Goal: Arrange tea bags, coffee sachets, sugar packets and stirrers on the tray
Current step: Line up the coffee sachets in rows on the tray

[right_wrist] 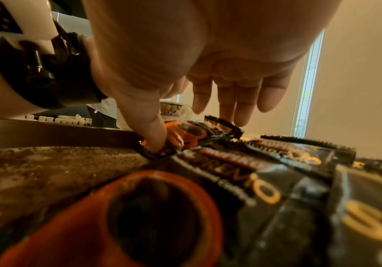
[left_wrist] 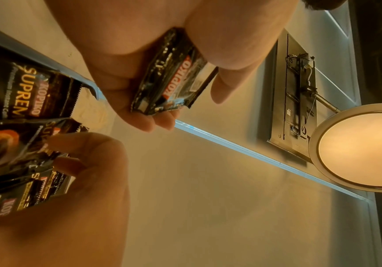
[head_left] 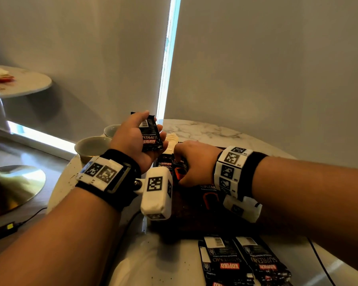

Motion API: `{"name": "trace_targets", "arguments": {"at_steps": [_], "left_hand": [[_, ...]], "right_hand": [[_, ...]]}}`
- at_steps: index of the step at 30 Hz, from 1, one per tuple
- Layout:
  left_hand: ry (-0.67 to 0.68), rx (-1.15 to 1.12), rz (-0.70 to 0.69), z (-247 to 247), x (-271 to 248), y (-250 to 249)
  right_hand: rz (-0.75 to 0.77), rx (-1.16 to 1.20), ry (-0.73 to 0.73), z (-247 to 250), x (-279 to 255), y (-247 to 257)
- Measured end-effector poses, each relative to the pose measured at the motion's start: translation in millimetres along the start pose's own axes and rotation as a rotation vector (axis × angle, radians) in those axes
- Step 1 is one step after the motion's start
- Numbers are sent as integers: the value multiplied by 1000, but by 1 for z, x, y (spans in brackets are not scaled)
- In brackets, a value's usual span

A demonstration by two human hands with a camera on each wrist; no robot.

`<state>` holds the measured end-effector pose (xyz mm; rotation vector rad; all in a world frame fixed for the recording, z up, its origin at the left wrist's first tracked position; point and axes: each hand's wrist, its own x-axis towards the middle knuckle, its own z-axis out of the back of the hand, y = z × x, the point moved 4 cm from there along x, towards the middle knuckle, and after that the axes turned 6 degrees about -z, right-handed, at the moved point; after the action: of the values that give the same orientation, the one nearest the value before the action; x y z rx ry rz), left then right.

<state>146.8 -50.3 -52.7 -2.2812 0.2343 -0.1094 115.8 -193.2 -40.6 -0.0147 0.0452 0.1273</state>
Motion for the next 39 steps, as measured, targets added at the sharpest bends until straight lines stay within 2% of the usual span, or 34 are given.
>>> {"name": "trace_targets", "arguments": {"at_steps": [15,26,35,39], "left_hand": [[-18,-14,3,0,-3,1],[-34,-31,23,0,-3,2],[-16,-73,105,0,-4,6],[34,-50,126,-6,-5,9]], "right_hand": [[-14,-106,74,-6,-1,-5],[-15,-77,84,-8,-2,-5],[-20,29,-5,13,-7,-15],[-21,122,-116,26,-17,-22]]}}
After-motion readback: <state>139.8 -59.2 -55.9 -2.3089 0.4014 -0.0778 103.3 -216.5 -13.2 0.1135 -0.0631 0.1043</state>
